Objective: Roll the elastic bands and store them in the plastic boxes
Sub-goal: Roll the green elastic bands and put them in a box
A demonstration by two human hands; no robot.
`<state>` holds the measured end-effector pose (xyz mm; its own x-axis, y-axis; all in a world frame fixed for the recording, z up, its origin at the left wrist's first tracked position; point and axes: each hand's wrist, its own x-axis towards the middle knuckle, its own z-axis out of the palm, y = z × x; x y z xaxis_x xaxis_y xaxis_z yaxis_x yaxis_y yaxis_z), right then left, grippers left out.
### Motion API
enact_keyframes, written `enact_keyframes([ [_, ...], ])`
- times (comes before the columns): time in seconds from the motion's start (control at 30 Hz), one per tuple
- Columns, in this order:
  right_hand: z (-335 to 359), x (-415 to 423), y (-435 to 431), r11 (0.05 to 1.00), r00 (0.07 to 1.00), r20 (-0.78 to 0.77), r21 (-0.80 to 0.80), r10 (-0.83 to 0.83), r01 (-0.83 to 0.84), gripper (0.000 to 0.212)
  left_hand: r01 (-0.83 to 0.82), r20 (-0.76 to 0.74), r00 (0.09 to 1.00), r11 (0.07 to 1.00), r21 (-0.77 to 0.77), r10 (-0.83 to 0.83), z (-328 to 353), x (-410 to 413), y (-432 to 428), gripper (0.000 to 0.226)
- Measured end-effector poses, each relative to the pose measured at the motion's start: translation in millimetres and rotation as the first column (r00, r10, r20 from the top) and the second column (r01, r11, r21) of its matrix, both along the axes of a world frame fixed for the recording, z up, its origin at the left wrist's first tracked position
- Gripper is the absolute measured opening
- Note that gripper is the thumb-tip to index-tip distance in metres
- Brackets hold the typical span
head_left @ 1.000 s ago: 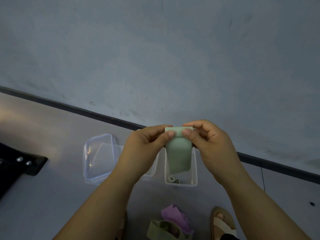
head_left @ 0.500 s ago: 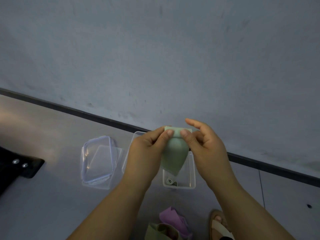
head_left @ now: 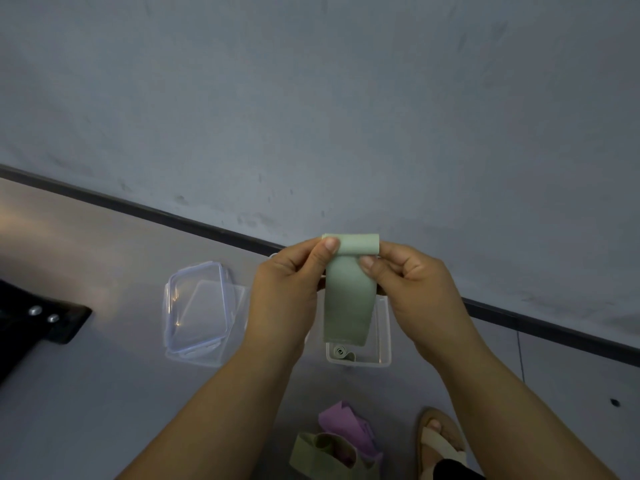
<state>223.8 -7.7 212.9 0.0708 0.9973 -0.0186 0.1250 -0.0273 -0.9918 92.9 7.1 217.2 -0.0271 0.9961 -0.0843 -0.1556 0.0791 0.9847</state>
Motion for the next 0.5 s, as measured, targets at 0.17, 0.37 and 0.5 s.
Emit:
enact_keyframes([
  [0.17, -2.1, 2.8, 3.5, 0.993, 0.997, -0.081, -0.118, 0.001, -0.011, 0.027, 0.004, 0.062, 0.998, 0.998, -0.061, 0.000, -3.0, -0.5, 0.7, 0.012],
  [0.37, 0.5, 9.6, 3.6, 0.990, 0.992, -0.126, -0.141, 0.006, -0.024, 0.027, 0.048, 0.068, 0.997, 0.999, -0.025, -0.046, -1.9, -1.3, 1.0, 0.016],
  [0.5, 3.7, 10.0, 1.8, 0.992, 0.990, -0.144, -0.125, -0.002, -0.016, 0.052, 0.095, 0.059, 0.994, 0.995, -0.004, -0.094, 0.1, -2.5, 0.7, 0.017],
])
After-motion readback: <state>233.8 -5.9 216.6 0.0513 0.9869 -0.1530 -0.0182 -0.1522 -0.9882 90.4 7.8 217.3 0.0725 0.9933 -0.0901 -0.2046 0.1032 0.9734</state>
